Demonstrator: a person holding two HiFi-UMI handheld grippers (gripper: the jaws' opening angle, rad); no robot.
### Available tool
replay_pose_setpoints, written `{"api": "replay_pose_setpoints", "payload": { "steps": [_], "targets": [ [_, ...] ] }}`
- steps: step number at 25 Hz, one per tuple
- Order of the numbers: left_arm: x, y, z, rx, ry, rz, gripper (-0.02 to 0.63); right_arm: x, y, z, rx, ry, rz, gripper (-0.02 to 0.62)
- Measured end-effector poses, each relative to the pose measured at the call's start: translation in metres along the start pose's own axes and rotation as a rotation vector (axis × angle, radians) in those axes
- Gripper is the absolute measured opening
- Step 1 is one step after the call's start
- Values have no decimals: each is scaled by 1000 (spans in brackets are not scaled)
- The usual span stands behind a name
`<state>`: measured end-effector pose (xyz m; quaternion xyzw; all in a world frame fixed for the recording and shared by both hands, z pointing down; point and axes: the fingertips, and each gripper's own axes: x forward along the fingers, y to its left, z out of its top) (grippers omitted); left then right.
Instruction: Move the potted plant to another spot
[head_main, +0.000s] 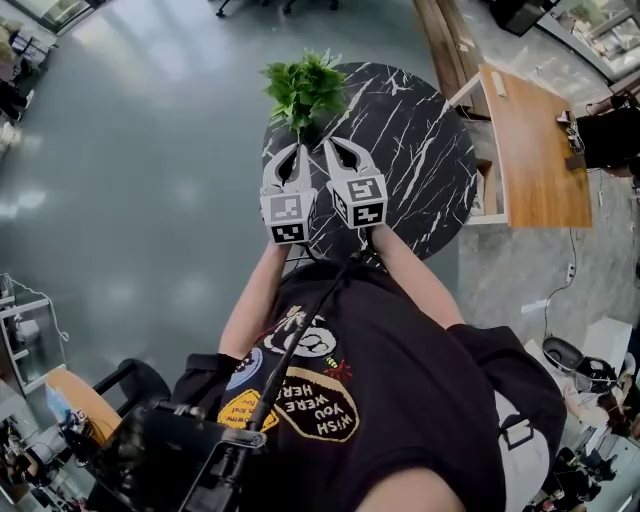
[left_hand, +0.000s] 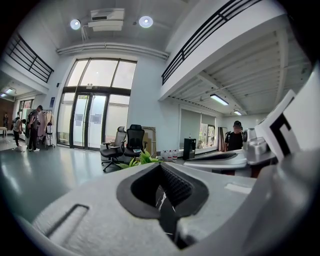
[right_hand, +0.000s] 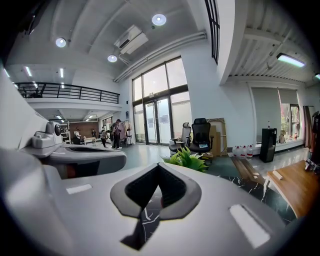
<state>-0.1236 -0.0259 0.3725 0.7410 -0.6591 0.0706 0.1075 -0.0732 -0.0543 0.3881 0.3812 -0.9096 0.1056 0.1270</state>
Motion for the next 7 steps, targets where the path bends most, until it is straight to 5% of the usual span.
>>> {"api": "replay_pose_setpoints", "payload": {
  "steps": [7],
  "targets": [
    [-5,0,5,7,-4,0,5,-4,4,1,-6,1,-2,0]
  ]
}}
